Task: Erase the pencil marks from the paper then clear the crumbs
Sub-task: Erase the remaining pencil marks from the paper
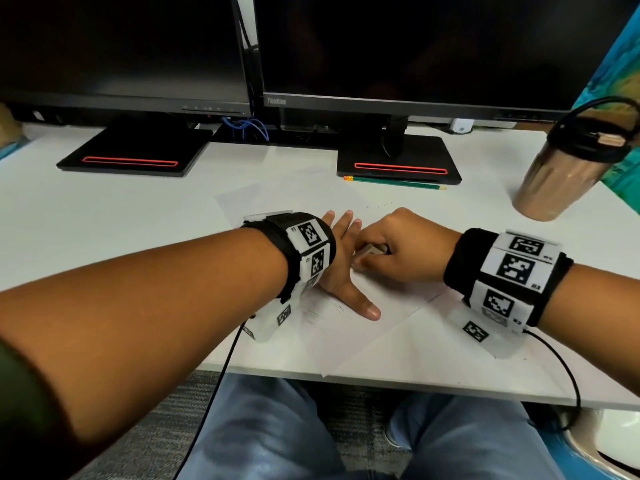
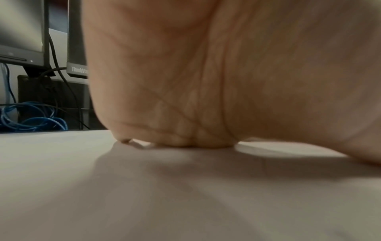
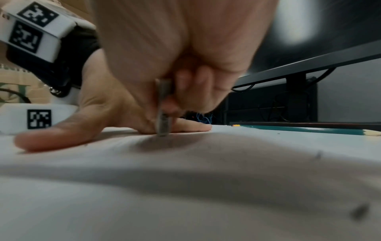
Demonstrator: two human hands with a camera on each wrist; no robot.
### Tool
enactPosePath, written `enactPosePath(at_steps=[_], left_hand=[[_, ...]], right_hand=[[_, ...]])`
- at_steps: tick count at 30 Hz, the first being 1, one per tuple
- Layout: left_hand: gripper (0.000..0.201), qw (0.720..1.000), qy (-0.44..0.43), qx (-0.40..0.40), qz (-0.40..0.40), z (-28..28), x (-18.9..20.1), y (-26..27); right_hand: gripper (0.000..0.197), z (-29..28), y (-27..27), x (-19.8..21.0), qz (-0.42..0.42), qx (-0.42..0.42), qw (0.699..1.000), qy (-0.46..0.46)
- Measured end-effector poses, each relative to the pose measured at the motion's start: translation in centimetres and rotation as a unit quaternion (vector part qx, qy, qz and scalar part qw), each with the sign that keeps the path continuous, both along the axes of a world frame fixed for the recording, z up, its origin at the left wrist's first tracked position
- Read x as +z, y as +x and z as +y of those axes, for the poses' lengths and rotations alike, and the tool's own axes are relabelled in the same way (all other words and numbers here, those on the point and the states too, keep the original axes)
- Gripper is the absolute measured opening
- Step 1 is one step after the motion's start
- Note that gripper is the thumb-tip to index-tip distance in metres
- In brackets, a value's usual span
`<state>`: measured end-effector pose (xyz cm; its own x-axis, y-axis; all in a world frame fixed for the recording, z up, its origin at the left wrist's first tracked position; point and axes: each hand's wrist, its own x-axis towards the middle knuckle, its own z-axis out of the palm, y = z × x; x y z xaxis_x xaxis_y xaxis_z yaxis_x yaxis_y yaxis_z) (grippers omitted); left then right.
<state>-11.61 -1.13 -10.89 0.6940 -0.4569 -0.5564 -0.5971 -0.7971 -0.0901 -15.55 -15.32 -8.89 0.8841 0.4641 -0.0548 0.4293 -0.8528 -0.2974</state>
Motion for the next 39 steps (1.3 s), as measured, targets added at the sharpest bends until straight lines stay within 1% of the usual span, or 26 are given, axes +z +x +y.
enactPosePath(at_steps=[2, 4, 6, 8, 9, 10, 12, 13, 15, 16, 17, 19, 21, 23, 25, 27, 29, 31, 33, 35, 37, 39], left_hand=[[0.145, 1.0, -0.007, 0.009, 0.002, 0.1, -0.1, 0.1], [0.148, 1.0, -0.009, 0.015, 0.002, 0.1, -0.1, 0.3], [0.149, 1.0, -0.009, 0.015, 0.0, 0.1, -0.1, 0.2], [0.146, 1.0, -0.015, 0.009, -0.001, 0.1, -0.2, 0.1], [0.144, 1.0, -0.018, 0.006, 0.001, 0.1, -0.2, 0.1], [0.143, 1.0, -0.021, 0.004, 0.003, 0.2, -0.2, 0.2], [0.142, 1.0, -0.018, 0.0, 0.005, 0.3, -0.1, 0.2], [0.141, 1.0, -0.016, -0.001, 0.005, 0.2, -0.1, 0.1], [0.139, 1.0, -0.009, -0.004, 0.001, 0.2, -0.1, 0.2], [0.138, 1.0, -0.007, -0.003, 0.0, 0.2, -0.1, 0.2], [0.137, 1.0, -0.005, -0.002, 0.0, 0.2, -0.1, 0.2], [0.139, 1.0, 0.0, -0.005, -0.006, 0.2, 0.0, 0.2], [0.139, 1.0, 0.003, -0.008, -0.013, 0.2, 0.3, 0.0], [0.135, 1.0, 0.008, -0.01, -0.013, 0.0, 0.5, -0.2], [0.131, 1.0, 0.015, -0.009, -0.009, 0.0, 0.7, -0.2], [0.134, 1.0, 0.011, -0.006, -0.011, 0.0, 0.6, -0.2], [0.138, 1.0, 0.007, -0.005, -0.018, 0.0, 0.6, -0.2], [0.137, 1.0, 0.012, -0.006, -0.017, -0.1, 0.6, -0.2], [0.134, 1.0, 0.018, -0.006, -0.011, -0.1, 0.6, -0.1], [0.136, 1.0, 0.018, -0.005, -0.011, -0.1, 0.5, 0.0], [0.138, 1.0, 0.016, -0.005, -0.017, -0.2, 0.5, -0.1], [0.137, 1.0, 0.015, -0.005, -0.017, -0.2, 0.5, -0.1]], right_hand=[[0.007, -0.4, 0.4, 0.2, 0.004, -0.029, 1.0, 0.011], [0.011, -0.9, 1.0, 0.4, -0.027, -0.06, 0.998, -0.011], [0.012, -0.6, 0.8, 0.3, -0.037, -0.039, 0.998, -0.028], [0.018, -0.2, -0.1, 0.4, -0.012, -0.001, 1.0, -0.015], [0.019, -0.4, -0.3, 0.4, 0.004, -0.004, 1.0, -0.007], [0.011, -0.8, -0.1, 0.5, 0.005, -0.012, 1.0, -0.01], [0.012, -1.6, 0.6, 0.4, -0.026, -0.049, 0.998, -0.035], [0.015, -1.7, 0.7, 0.3, -0.041, -0.054, 0.996, -0.05], [0.014, -1.1, -0.1, 0.2, -0.04, -0.014, 0.998, -0.045], [0.01, -0.6, -0.8, 0.2, -0.024, 0.014, 0.999, -0.024], [0.009, -0.5, -1.2, 0.4, -0.004, 0.024, 1.0, -0.006], [0.011, -1.0, -0.6, 0.6, -0.003, -0.002, 1.0, 0.002], [0.014, -1.5, 0.1, 0.4, -0.03, -0.035, 0.999, -0.024], [0.015, -0.9, -0.3, 0.1, -0.044, -0.005, 0.998, -0.044], [0.011, -0.1, -1.3, 0.1, -0.002, 0.034, 0.999, -0.008], [0.012, -0.7, -0.7, 0.5, 0.004, 0.008, 1.0, 0.005], [0.015, -1.2, 0.1, 0.6, -0.022, -0.027, 0.999, -0.015], [0.016, -0.9, -0.3, 0.4, -0.039, -0.007, 0.998, -0.039], [0.011, -0.3, -1.3, 0.3, -0.003, 0.033, 0.999, -0.007], [0.008, -0.6, -1.0, 0.6, 0.009, 0.015, 1.0, 0.005], [0.012, -1.2, -0.3, 0.7, -0.02, -0.017, 1.0, -0.005], [0.014, -0.7, -0.7, 0.4, -0.044, 0.0, 0.999, -0.026]])
